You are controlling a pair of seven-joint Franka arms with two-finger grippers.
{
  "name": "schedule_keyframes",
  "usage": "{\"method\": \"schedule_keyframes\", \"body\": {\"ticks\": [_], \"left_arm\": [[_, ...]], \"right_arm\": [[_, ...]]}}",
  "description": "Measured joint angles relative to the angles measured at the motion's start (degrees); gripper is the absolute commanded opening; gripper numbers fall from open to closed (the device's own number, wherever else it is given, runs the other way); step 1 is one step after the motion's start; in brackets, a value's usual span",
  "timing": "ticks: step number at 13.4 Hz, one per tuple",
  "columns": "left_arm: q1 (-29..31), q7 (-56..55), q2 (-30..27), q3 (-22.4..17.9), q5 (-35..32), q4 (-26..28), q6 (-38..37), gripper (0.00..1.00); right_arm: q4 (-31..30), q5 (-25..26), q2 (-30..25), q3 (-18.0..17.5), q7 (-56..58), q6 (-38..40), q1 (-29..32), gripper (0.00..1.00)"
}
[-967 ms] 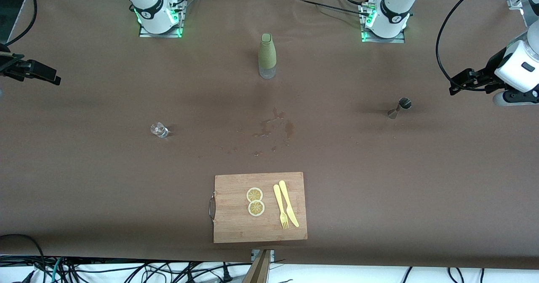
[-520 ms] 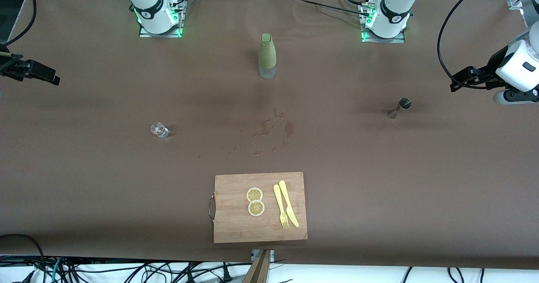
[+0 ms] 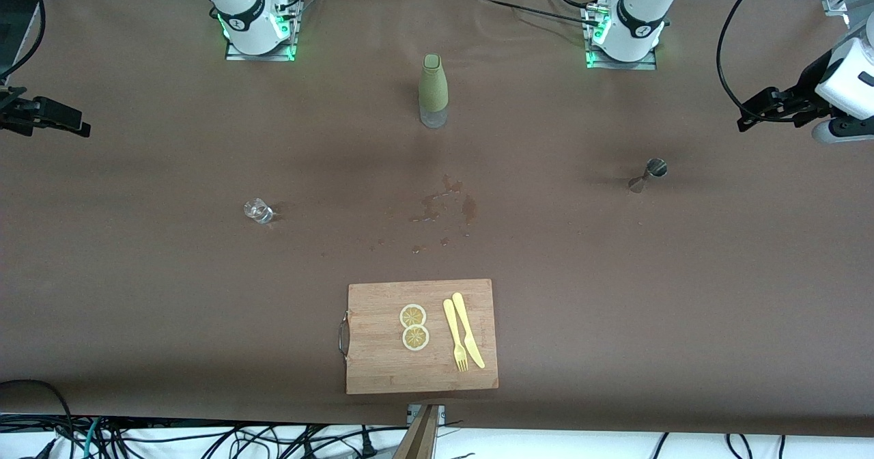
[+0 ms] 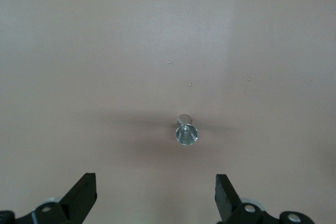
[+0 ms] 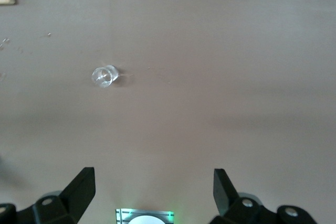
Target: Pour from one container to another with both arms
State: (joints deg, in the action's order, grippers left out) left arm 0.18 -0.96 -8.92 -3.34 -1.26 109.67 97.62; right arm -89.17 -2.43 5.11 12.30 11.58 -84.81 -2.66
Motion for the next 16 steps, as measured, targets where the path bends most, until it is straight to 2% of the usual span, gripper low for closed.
{"method": "schedule_keyframes", "body": {"ticks": [2, 7, 10, 12, 16], "left_arm": [[2.6, 10.0, -0.3, -0.5, 0.5, 3.2, 3.9, 1.0], [9.4, 42.8, 3.5, -6.0, 11.0, 7.5, 9.5, 1.0], [13.8, 61.2, 9.7, -7.3, 20.2, 8.3, 10.6, 1.0], [16.7, 74.3, 14.9, -7.3, 26.1, 8.6, 11.2, 1.0], [19.5, 97.0, 24.6, -7.3, 37.1, 8.6, 11.5, 1.0]], "right_arm": [[0.0, -3.2, 1.3, 1.5, 8.2, 0.8, 1.5, 1.0], [-0.6, -9.1, 7.4, 2.2, 41.1, 3.6, 6.5, 1.0], [-1.5, -16.2, 12.8, 2.2, 59.1, 4.9, 9.3, 1.0], [-1.9, -19.2, 16.1, 2.3, 72.8, 5.1, 10.9, 1.0], [-2.3, -30.7, 24.7, 2.2, 97.8, 4.4, 11.5, 1.0]]}}
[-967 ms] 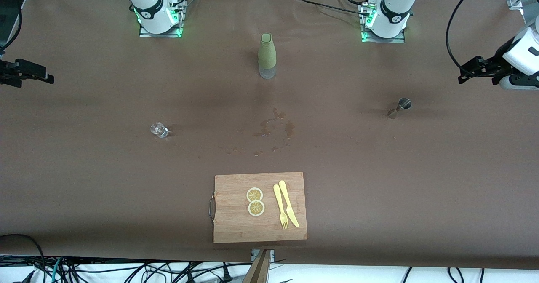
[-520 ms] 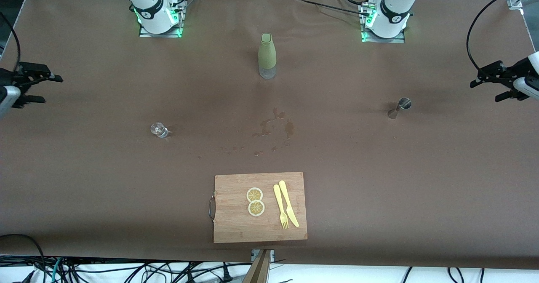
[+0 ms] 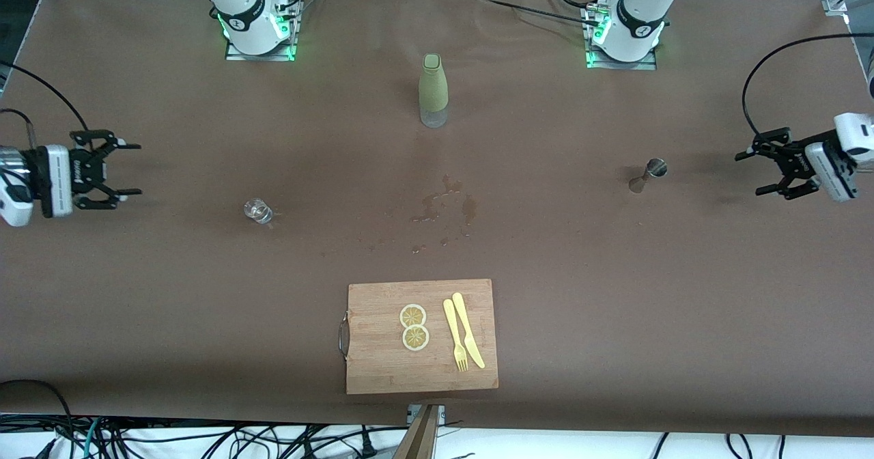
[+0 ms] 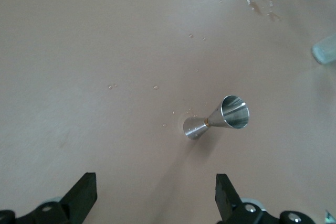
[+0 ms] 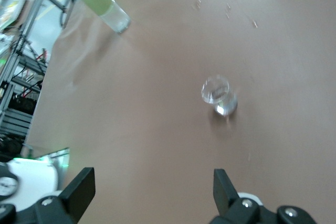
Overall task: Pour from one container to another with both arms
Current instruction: 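Lower the right gripper to the glass beaker while the left gripper approaches the jigger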
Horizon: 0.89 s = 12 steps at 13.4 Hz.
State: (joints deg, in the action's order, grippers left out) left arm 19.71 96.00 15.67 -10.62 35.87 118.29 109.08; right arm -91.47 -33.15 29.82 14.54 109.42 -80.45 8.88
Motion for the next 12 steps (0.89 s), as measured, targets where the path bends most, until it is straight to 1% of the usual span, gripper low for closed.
{"method": "schedule_keyframes", "body": {"ticks": [3, 5, 7, 9, 10, 12], "left_arm": [[0.7, 19.8, 6.4, 0.1, 8.2, 0.0, 0.1, 1.0], [2.6, 32.7, 9.4, 0.0, 12.2, 0.1, -0.8, 1.0], [4.2, 42.3, 11.7, 0.0, 14.3, 0.3, -3.6, 1.0], [4.6, 51.9, 14.1, 0.1, 17.8, 0.4, -6.8, 1.0], [4.6, 55.9, 15.5, 0.2, 19.0, 0.5, -8.6, 1.0], [4.5, 60.9, 18.2, 0.4, 19.6, 0.5, -12.0, 1.0]], "right_arm": [[0.0, -6.7, 6.8, 0.0, 17.2, -1.5, 0.1, 1.0], [0.1, -10.6, 10.3, 0.0, 24.5, -1.6, 0.1, 1.0], [0.1, -14.4, 13.4, -0.1, 29.1, -1.7, 0.1, 1.0], [0.1, -18.1, 16.8, -0.6, 33.2, -2.3, 0.0, 1.0], [0.1, -19.3, 18.4, -1.2, 35.1, -2.4, -0.1, 1.0], [0.1, -20.1, 20.7, -2.4, 37.7, -2.4, -0.5, 1.0]]}}
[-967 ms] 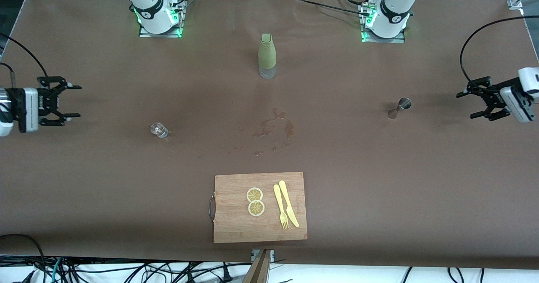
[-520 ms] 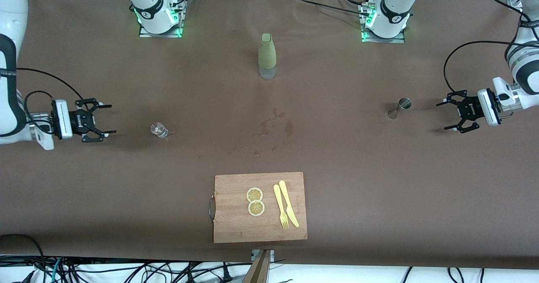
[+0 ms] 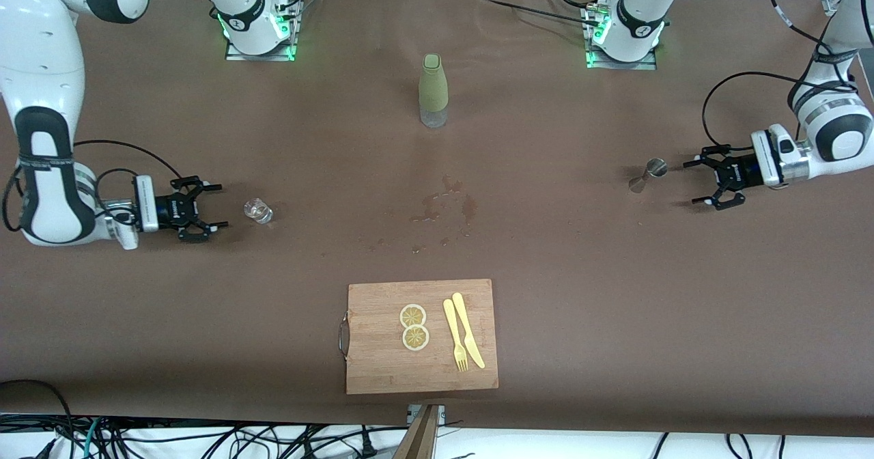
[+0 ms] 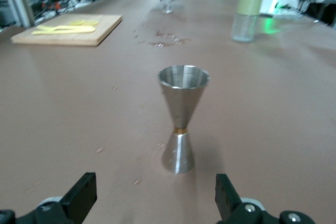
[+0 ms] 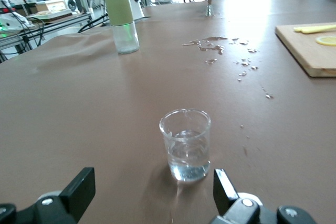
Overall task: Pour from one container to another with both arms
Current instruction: 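Lower the right gripper to the glass beaker while the left gripper approaches the jigger, then close the right gripper on the beaker while the left gripper grasps the jigger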
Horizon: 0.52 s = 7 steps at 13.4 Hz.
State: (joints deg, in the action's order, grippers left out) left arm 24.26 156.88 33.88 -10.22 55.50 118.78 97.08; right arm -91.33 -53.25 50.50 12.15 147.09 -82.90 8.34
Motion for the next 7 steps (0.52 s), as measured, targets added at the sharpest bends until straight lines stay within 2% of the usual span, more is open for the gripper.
{"method": "schedule_keyframes", "body": {"ticks": [3, 7], "left_arm": [[0.0, 1.5, 2.0, 0.3, 0.0, -0.1, -3.3, 1.0], [0.0, 2.7, 5.0, 0.5, 0.0, -0.2, -5.2, 1.0]], "right_arm": [[0.1, -0.6, 1.0, -0.6, 1.6, 0.0, -1.8, 1.0], [0.1, -3.9, 3.2, -0.9, 2.8, -0.2, -3.0, 1.0]]}}
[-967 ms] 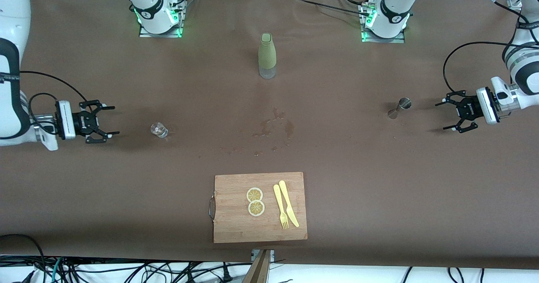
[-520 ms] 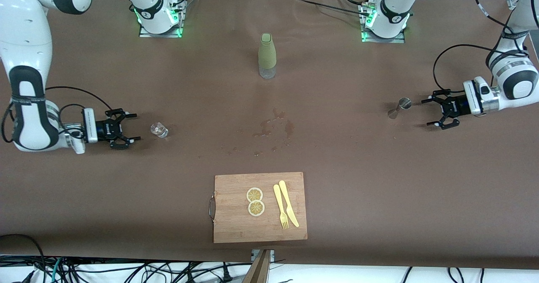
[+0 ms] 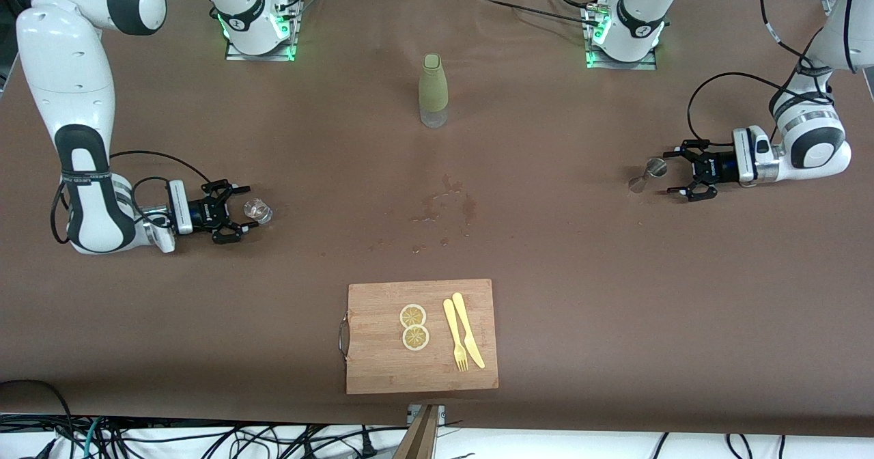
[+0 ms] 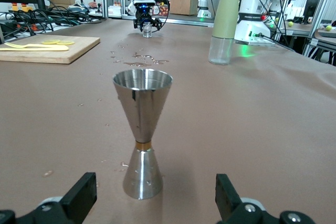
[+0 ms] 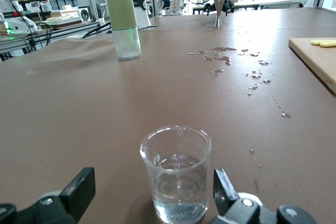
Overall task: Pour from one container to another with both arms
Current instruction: 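Close the right gripper on the beaker while the left gripper grasps the jigger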
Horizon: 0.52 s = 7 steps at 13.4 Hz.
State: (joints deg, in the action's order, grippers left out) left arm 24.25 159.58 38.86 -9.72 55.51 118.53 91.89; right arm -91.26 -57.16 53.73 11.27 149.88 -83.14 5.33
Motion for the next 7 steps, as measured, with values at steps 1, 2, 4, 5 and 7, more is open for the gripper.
{"method": "schedule_keyframes", "body": {"ticks": [1, 2, 4, 5, 7], "left_arm": [[0.0, 0.5, 0.5, 0.1, 0.0, -0.1, -0.2, 1.0], [-0.1, 0.7, 0.8, 0.3, 0.0, -0.2, -0.4, 1.0], [-0.4, 1.3, 1.4, 0.6, 0.4, -0.5, -1.0, 1.0], [-0.6, 1.7, 1.7, 0.8, 1.2, -0.5, -1.3, 1.0], [-1.0, 2.2, 2.1, 0.9, 2.5, -0.6, -1.7, 1.0]], "right_arm": [[0.0, -0.4, 0.5, 0.0, 0.3, 0.0, 0.0, 1.0], [0.1, -0.7, 0.7, -0.1, 0.4, 0.0, 0.0, 1.0], [0.1, -1.4, 0.9, -0.9, 0.5, -0.1, 0.0, 1.0], [0.1, -1.6, 0.9, -1.3, 0.6, -0.3, -0.1, 1.0], [0.1, -1.9, 1.2, -1.7, 1.0, -0.4, -0.4, 0.81]]}}
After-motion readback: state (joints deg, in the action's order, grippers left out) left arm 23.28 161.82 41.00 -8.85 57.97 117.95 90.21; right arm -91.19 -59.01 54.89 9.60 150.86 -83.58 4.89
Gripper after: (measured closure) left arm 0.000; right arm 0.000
